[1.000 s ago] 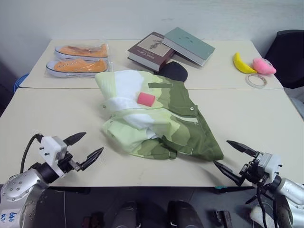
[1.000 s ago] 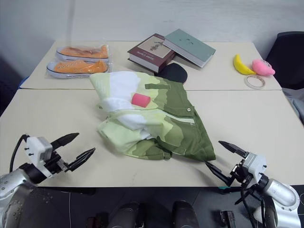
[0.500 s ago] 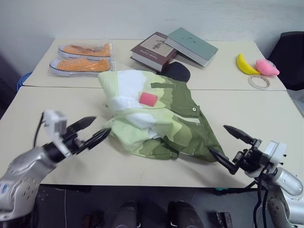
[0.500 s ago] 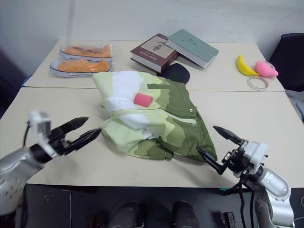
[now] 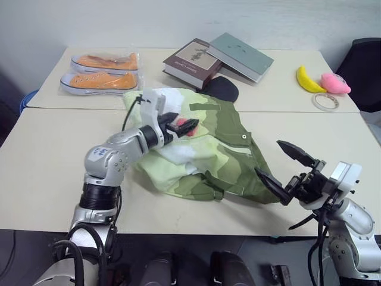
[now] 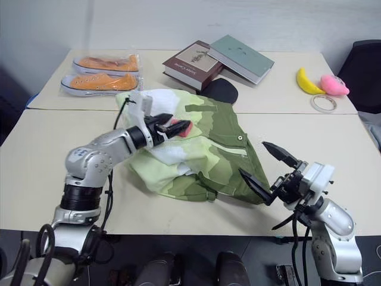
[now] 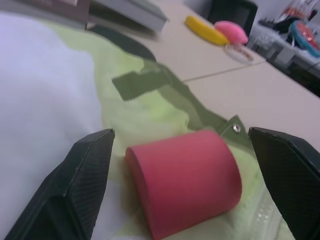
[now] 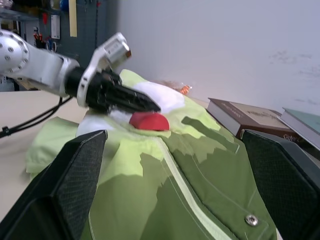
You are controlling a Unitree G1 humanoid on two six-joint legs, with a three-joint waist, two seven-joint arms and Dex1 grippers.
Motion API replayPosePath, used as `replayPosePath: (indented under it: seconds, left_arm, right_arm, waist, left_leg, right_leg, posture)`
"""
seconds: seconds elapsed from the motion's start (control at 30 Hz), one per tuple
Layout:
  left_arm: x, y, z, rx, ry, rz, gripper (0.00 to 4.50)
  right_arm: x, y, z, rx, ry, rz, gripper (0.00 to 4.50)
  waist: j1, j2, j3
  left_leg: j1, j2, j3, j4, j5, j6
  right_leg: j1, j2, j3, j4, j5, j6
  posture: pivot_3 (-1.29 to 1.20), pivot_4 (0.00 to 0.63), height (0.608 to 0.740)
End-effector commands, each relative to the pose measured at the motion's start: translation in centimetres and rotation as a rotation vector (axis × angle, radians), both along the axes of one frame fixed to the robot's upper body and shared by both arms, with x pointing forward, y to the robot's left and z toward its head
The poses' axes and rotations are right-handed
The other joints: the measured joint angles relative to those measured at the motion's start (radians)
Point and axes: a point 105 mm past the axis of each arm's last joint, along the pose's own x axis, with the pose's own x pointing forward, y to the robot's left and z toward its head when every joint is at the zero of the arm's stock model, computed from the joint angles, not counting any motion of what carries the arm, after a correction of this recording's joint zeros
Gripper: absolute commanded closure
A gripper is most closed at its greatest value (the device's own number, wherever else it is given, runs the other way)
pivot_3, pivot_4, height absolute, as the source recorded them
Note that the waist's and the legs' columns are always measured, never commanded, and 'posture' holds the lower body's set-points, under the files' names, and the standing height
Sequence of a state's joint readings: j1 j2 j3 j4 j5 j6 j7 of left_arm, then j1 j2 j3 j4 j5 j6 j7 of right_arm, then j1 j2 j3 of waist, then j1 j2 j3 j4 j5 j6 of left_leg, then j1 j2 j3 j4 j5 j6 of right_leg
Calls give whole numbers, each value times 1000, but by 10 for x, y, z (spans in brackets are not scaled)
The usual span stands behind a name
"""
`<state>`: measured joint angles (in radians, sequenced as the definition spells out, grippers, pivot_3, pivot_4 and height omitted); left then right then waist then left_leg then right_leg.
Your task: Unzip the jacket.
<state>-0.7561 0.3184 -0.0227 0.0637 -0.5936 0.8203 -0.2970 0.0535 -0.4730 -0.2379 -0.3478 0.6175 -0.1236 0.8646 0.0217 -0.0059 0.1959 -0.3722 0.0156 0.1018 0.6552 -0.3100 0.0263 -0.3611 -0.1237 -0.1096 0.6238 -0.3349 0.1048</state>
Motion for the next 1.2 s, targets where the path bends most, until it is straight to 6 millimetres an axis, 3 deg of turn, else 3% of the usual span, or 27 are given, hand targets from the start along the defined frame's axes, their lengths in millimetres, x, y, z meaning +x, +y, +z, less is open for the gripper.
replayPosePath:
  seconds: [0.03,0.1,0.2,0.37,0.5,0.57,0.63,0.73,0.77,0.9,1.0,1.03,1.1,1.2]
  left_arm:
    - [0,-16,7,30,-34,-65,0]
    - [-1,-20,6,49,-41,-90,0]
    - [-1,-20,-6,140,-33,-100,533]
    - [1,-6,-12,181,-34,-63,2065]
    - [-7,-1,8,59,-108,-103,2144]
    - [-18,6,32,-59,-221,-133,2147]
    - [-35,31,61,-177,-383,-118,2168]
    - [-52,87,70,-202,-481,42,2168]
    - [-57,104,67,-183,-482,97,2168]
    - [-93,215,34,56,-378,483,2168]
    - [-121,273,6,178,-279,698,2168]
    - [-127,285,1,207,-261,749,2168]
    - [-135,304,-9,249,-215,841,1478]
    - [-136,316,-27,249,-138,884,612]
  right_arm:
    - [-5,8,12,23,-45,16,11]
    - [-6,8,12,25,-45,15,11]
    - [-4,8,12,29,-50,5,0]
    - [-1,11,14,32,-58,3,0]
    - [2,14,15,35,-64,15,0]
    - [2,20,17,38,-70,41,0]
    - [4,28,19,29,-78,94,0]
    - [6,40,20,-8,-89,180,0]
    - [7,43,20,-21,-93,203,0]
    - [11,56,18,-100,-106,312,0]
    - [17,57,13,-138,-89,330,0]
    - [18,56,10,-151,-83,330,0]
    - [24,53,9,-137,-47,309,0]
    - [28,51,10,-130,-21,292,0]
  waist:
    - [2,0,0]
    - [3,0,0]
    - [2,0,0]
    - [-1,0,0]
    - [-4,0,0]
    - [-3,0,0]
    - [-8,0,0]
    - [-26,0,0]
    - [-32,0,0]
    - [-52,0,0]
    - [-46,-3,1]
    - [-37,-3,2]
    - [-17,-4,2]
    - [1,-4,1]
  left_leg:
    - [0,0,0,1,0,0]
    - [0,0,0,2,0,0]
    - [0,0,0,2,0,0]
    - [0,0,0,2,0,0]
    - [0,1,0,2,0,0]
    - [0,0,0,2,0,0]
    - [-1,0,-1,2,0,0]
    - [-1,1,-1,2,0,0]
    - [-1,1,-1,2,0,0]
    - [2,1,-2,-1,0,0]
    - [1,1,-4,-2,0,0]
    - [1,0,-5,-2,-1,0]
    - [1,-1,-6,-1,-3,2]
    - [0,-3,-8,1,-7,-1]
  right_leg:
    - [0,0,0,0,0,0]
    - [0,-1,1,0,0,0]
    - [0,-1,1,1,0,0]
    - [0,-2,1,1,0,0]
    - [0,-4,1,2,0,0]
    - [0,-5,0,2,0,0]
    - [0,-6,0,1,0,0]
    - [0,-6,0,1,0,0]
    - [0,-6,-1,1,0,0]
    - [0,-6,0,1,0,0]
    - [0,-6,0,1,0,0]
    - [0,-7,-1,1,0,0]
    - [1,-10,-1,-3,0,0]
    - [1,-12,-1,-3,0,-1]
  posture:
    - [0,150,740]
    - [0,150,740]
    - [0,150,740]
    - [0,150,740]
    - [0,150,740]
    - [0,150,740]
    - [0,150,740]
    - [0,150,740]
    - [0,150,740]
    - [0,150,740]
    - [0,150,740]
    - [0,150,740]
    - [0,150,740]
    - [0,150,740]
